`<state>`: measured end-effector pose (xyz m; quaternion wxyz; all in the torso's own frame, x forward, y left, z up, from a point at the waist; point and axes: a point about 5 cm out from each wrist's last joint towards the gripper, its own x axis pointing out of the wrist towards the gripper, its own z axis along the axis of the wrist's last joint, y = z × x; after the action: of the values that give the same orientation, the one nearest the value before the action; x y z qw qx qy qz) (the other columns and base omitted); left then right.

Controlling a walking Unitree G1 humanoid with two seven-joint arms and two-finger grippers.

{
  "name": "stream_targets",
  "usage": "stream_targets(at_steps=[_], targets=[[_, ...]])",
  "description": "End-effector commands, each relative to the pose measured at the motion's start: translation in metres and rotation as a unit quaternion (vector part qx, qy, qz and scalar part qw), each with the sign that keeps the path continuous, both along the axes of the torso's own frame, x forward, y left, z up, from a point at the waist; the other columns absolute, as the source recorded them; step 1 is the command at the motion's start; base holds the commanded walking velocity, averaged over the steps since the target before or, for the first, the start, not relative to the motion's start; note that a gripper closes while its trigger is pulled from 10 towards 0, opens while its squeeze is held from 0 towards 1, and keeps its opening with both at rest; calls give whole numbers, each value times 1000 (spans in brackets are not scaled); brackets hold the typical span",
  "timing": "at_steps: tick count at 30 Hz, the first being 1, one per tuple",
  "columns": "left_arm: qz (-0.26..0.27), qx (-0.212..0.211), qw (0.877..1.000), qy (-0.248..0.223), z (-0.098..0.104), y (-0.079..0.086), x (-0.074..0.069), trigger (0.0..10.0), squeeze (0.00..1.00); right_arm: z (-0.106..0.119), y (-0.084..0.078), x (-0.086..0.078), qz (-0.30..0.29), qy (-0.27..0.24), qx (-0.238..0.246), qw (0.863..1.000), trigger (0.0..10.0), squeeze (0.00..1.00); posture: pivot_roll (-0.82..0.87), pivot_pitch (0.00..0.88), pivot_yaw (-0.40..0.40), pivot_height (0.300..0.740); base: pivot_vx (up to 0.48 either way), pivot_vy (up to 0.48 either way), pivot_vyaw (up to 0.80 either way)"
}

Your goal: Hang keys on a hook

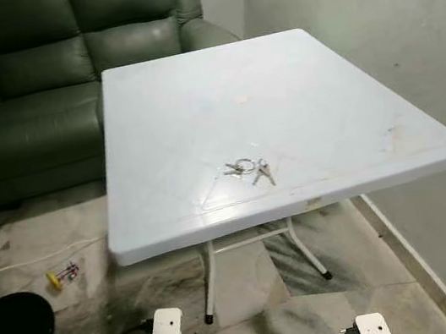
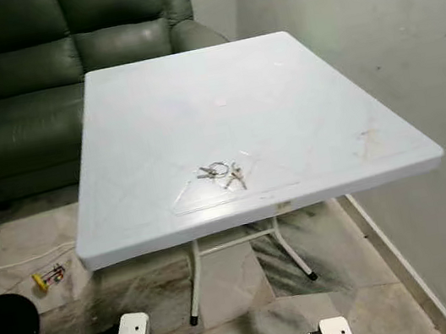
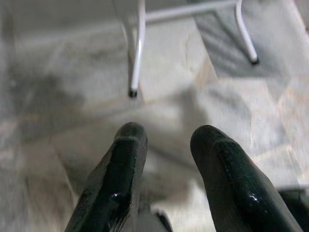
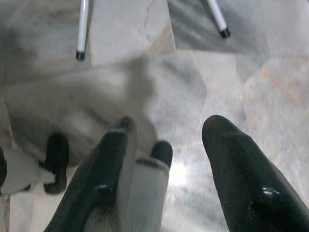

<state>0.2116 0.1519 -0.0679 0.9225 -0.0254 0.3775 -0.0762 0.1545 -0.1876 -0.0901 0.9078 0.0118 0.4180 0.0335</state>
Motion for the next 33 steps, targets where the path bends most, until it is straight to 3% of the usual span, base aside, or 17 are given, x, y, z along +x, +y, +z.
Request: stream_targets(at_steps=[1, 5, 6, 7, 13, 15, 19, 21, 24, 29, 33], targets=[[10, -14, 998, -64, 18, -3, 25, 10000, 0, 13, -4, 22, -2, -56, -1, 998, 10000, 0, 55, 0, -27, 740, 0, 0, 0], [5, -40, 991, -127, 39, -10, 49, 10000, 0, 29, -12, 44, -7, -116, -5, 993, 10000, 0, 56, 0, -33, 740, 0, 0, 0], [5, -40, 991, -127, 39, -10, 49, 10000, 0, 29, -12, 44, -7, -116, -5, 993, 10000, 0, 56, 0, -33, 740, 0, 0, 0], [-20, -47, 987, -153, 48, -18, 57, 10000, 0, 36, -17, 53, -8, -142, -11, 990, 10000, 0, 58, 0, -36, 740, 0, 0, 0], [-96, -58, 972, -204, 65, -44, 68, 10000, 0, 48, -26, 65, -22, -179, -14, 983, 10000, 0, 65, 0, -41, 740, 0, 0, 0], [-169, -56, 955, -236, 75, -68, 71, 10000, 0, 54, -31, 71, -33, -200, -18, 979, 10000, 0, 64, 0, -35, 740, 0, 0, 0], [-223, -66, 935, -267, 86, -89, 71, 10000, 0, 59, -33, 76, -41, -218, -18, 975, 10000, 0, 58, 0, -28, 740, 0, 0, 0], [-263, -74, 916, -295, 96, -106, 71, 10000, 0, 65, -34, 81, -49, -236, -22, 970, 10000, 0, 54, 0, -23, 740, 0, 0, 0], [-288, -87, 898, -321, 106, -118, 69, 10000, 0, 70, -32, 87, -56, -254, -15, 965, 10000, 0, 52, 0, -23, 740, 0, 0, 0], [-315, -84, 877, -354, 116, -125, 68, 10000, 0, 77, -27, 94, -56, -280, -6, 958, 10000, 0, 50, 0, -26, 740, 0, 0, 0], [-302, -86, 867, -387, 131, -119, 73, 10000, 0, 87, -22, 102, -52, -311, 7, 949, 10000, 0, 54, 0, -27, 740, 0, 0, 0]])
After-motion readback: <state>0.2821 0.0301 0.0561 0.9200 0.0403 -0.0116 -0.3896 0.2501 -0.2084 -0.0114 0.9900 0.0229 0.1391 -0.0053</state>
